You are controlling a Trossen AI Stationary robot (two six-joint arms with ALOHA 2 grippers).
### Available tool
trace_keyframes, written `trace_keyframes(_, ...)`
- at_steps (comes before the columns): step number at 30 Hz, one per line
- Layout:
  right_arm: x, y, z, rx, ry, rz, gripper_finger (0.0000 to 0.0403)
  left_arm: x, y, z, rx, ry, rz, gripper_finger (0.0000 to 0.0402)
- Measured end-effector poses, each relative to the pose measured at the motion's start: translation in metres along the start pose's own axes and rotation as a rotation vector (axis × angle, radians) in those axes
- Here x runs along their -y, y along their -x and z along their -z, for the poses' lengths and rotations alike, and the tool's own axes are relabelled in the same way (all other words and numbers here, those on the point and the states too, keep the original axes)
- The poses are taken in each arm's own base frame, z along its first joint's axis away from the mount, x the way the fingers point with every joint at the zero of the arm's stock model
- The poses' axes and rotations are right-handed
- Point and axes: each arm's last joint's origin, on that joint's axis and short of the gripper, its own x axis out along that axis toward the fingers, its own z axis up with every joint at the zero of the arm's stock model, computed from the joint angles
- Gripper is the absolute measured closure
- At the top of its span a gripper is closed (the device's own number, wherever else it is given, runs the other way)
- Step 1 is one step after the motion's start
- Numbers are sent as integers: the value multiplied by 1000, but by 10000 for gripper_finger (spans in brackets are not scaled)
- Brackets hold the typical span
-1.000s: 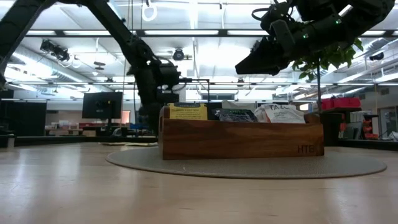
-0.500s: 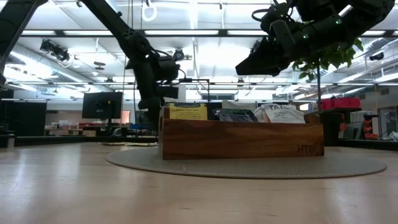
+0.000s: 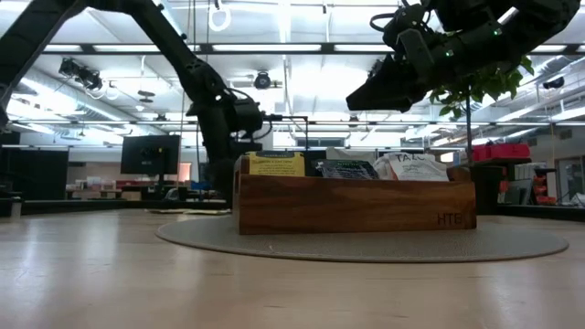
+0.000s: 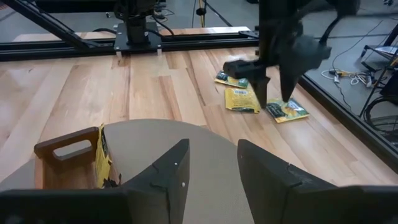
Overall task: Pick & Place Tea
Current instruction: Put the yellow tea bag into the left section of the wooden organizer
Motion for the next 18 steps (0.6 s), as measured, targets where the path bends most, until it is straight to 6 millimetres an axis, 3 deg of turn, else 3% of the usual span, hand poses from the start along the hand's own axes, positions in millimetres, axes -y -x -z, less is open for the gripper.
trace_keyframes(6, 0, 0, 0, 4, 3, 0, 259, -1, -14, 3, -18, -13, 24, 188)
trace_keyframes(10, 0, 0, -2, 17, 1, 0, 259, -1, -22, 6, -38, -33, 44, 223)
trace_keyframes(18, 0, 0, -2, 19, 1, 0, 259, 1, -26, 9, -57, -10, 67, 375)
